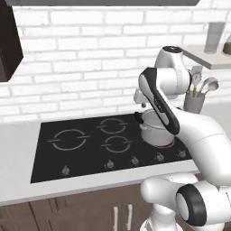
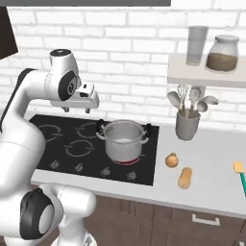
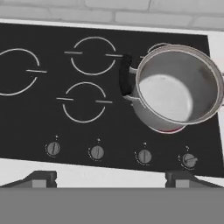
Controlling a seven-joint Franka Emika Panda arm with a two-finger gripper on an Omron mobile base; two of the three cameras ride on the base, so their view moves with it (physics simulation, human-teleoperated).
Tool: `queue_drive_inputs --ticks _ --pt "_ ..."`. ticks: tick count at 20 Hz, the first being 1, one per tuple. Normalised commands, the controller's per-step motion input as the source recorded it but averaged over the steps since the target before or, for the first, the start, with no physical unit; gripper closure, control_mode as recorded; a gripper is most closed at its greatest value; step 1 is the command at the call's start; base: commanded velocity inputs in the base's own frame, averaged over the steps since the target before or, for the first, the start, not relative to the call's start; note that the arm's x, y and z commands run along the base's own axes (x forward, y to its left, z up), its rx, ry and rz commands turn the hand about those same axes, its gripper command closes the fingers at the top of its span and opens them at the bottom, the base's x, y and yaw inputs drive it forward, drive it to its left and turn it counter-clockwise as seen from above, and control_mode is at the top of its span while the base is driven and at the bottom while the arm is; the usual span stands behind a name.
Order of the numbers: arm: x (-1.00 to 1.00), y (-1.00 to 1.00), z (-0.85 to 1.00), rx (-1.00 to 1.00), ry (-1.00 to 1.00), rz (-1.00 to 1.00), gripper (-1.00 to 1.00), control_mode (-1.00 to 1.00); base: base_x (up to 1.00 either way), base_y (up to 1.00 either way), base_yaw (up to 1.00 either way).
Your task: Put the squash and squash in the pot. Retrieve the spatula and lightly stir the vegetables in the pot.
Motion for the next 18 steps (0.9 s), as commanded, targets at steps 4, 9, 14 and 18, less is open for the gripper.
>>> queue_drive_inputs --ticks 4,9,14,18 --pt "0.0 0.0 0.0 0.0 0.0 0.0 -1.0 1.0 0.14 -0.73 -0.02" --pt "0.0 0.0 0.0 0.0 0.0 0.0 -1.0 1.0 0.15 -0.64 -0.03" --pt "0.0 0.0 0.0 0.0 0.0 0.0 -1.0 1.0 0.12 -0.64 -0.03" --pt "0.0 0.0 0.0 0.0 0.0 0.0 -1.0 1.0 0.2 -0.53 -0.04"
